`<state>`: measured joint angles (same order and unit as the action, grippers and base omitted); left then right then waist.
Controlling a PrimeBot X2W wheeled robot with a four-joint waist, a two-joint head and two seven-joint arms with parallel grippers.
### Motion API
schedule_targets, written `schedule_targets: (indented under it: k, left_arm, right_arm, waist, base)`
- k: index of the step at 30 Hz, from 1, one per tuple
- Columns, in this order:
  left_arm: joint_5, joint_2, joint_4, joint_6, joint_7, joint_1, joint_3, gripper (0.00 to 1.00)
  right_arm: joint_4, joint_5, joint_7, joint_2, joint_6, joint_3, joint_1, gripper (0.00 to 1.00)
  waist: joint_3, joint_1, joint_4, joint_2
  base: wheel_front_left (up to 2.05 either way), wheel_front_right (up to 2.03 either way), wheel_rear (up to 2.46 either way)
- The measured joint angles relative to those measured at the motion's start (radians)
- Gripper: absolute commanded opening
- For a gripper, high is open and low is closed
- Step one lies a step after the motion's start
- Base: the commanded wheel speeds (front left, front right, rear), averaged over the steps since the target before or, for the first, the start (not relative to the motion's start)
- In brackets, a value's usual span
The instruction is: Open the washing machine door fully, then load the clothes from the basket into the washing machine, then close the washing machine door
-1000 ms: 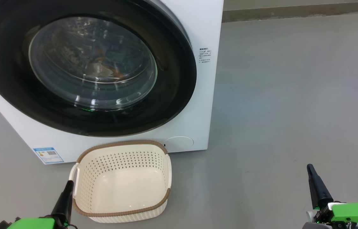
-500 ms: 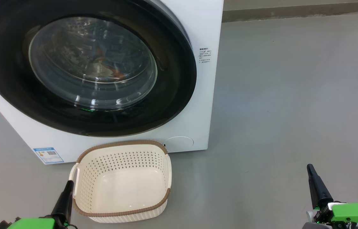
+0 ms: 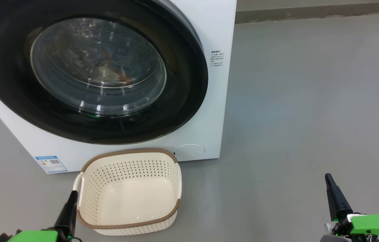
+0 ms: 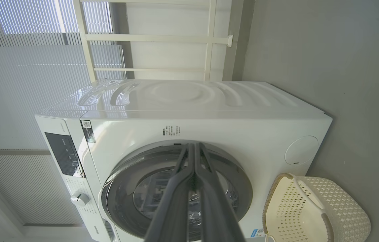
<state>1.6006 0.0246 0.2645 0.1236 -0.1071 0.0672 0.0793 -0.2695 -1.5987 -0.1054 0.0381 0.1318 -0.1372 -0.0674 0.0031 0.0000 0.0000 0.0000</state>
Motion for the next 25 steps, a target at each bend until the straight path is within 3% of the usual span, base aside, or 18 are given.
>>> schedule_targets:
  k: [25]
  left_arm:
    - [0.0, 0.0, 0.0, 0.0, 0.0, 0.0, 0.0, 0.0]
  right_arm:
    - [0.0, 0.0, 0.0, 0.0, 0.0, 0.0, 0.0, 0.0]
  waist:
    - [0.0, 0.0, 0.0, 0.0]
  base:
    - [0.0, 0.0, 0.0]
